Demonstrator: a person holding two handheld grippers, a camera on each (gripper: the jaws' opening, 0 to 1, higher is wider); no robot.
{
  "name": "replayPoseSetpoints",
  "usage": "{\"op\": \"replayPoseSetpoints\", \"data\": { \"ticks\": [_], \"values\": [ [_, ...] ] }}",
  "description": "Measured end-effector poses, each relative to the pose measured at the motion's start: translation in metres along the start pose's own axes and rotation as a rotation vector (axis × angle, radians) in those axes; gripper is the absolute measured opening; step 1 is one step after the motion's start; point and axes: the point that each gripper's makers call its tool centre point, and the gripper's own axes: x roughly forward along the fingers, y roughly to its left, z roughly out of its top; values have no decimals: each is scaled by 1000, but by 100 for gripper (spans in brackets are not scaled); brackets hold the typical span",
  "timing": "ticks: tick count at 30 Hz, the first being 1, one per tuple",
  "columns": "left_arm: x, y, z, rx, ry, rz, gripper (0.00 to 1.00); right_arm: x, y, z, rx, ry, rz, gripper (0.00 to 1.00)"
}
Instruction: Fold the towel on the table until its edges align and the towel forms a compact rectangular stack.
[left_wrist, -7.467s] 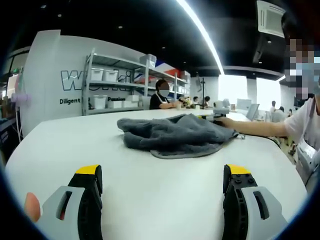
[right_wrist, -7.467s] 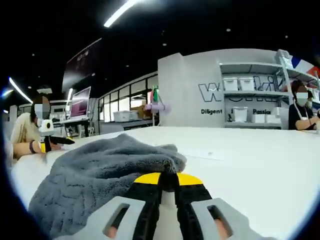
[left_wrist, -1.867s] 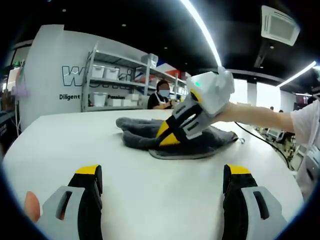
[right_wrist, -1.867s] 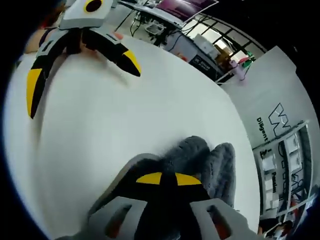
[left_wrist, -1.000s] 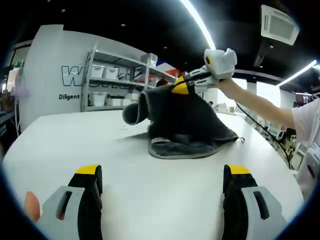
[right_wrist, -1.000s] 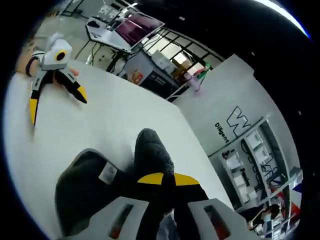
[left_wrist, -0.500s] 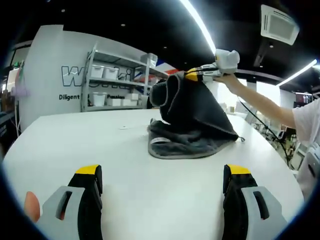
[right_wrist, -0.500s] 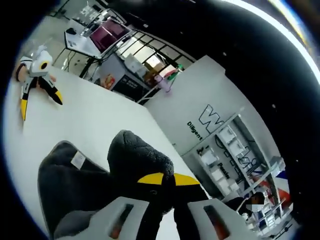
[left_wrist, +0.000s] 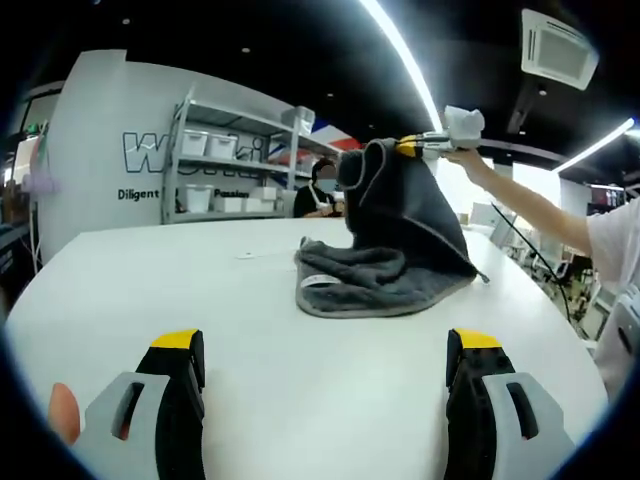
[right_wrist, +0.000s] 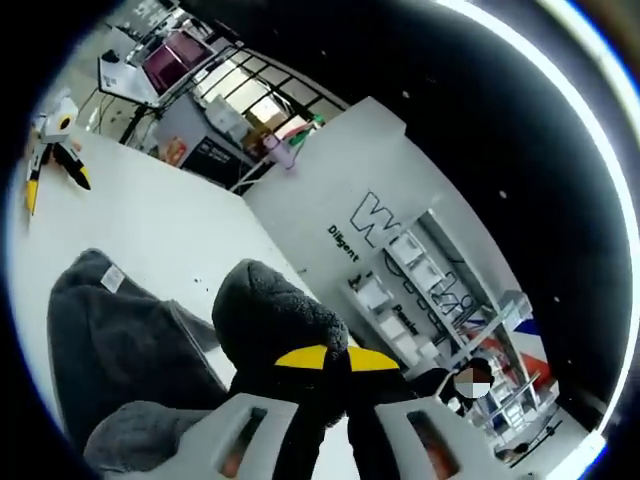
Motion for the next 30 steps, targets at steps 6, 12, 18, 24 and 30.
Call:
{"op": "replayPoseSetpoints", "data": {
  "ticks": [6, 12, 18, 24, 30],
  "values": [
    [1, -2, -1, 0, 1, 0, 99, -19, -29, -39, 3, 58, -54, 0],
    [1, -4, -2, -1, 0, 0, 99, -37, -49, -79, 0, 123, -91, 0],
    [1, -6, -4, 0, 4, 1, 99, -50, -52, -119, 19, 194, -96, 1],
    [0, -5, -4, -1, 4, 2, 99, -58, -50, -152, 29, 246, -98, 1],
    [0, -4, -4, -2, 5, 2, 99, -66, -49, -186, 59, 302, -99, 1]
  ]
}}
